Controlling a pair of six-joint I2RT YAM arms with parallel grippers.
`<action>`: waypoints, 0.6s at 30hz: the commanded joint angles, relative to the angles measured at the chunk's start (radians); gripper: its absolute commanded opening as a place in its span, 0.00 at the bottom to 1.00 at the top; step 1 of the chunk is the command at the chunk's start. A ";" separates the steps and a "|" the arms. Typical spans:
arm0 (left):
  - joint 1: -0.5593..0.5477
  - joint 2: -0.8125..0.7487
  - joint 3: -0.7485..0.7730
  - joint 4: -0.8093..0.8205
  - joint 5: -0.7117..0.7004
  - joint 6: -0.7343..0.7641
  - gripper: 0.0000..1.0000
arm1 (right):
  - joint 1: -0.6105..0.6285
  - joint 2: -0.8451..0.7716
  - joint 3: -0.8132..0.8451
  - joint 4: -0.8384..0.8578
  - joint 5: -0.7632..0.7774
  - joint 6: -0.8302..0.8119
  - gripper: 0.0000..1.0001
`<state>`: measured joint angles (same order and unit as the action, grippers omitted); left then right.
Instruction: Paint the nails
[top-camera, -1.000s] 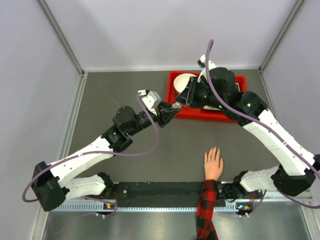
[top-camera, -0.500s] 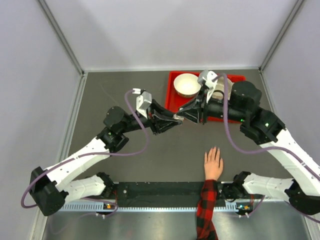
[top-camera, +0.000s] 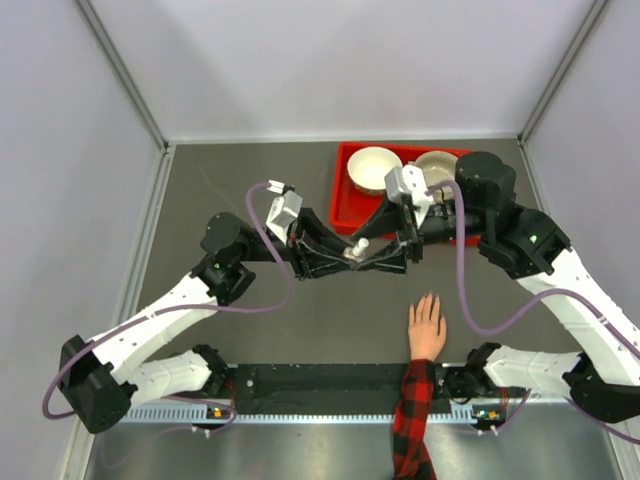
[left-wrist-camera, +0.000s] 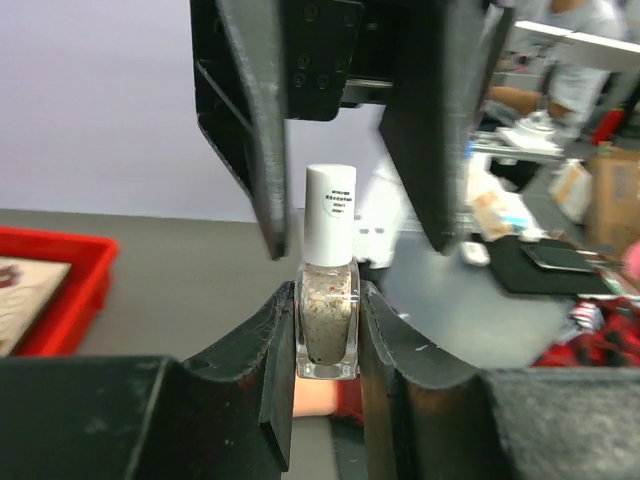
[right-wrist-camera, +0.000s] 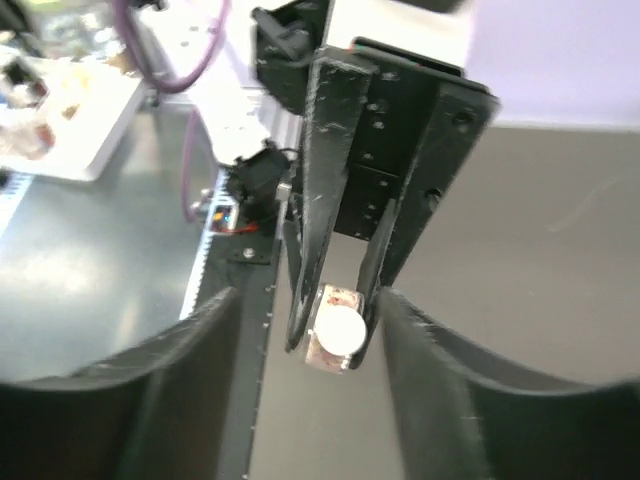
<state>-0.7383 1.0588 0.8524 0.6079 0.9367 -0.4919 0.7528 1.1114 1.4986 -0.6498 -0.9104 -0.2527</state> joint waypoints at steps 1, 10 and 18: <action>0.014 -0.020 0.054 -0.094 -0.172 0.139 0.00 | 0.000 -0.016 -0.006 0.118 0.212 0.261 0.71; 0.011 0.015 0.047 -0.134 -0.501 0.305 0.00 | 0.006 0.031 0.052 -0.011 0.801 0.769 0.73; 0.004 0.064 0.059 -0.122 -0.559 0.346 0.00 | 0.059 0.094 0.098 -0.024 0.984 0.935 0.46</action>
<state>-0.7284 1.1091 0.8684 0.4408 0.4309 -0.1883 0.7723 1.1885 1.5410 -0.6998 -0.0517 0.5705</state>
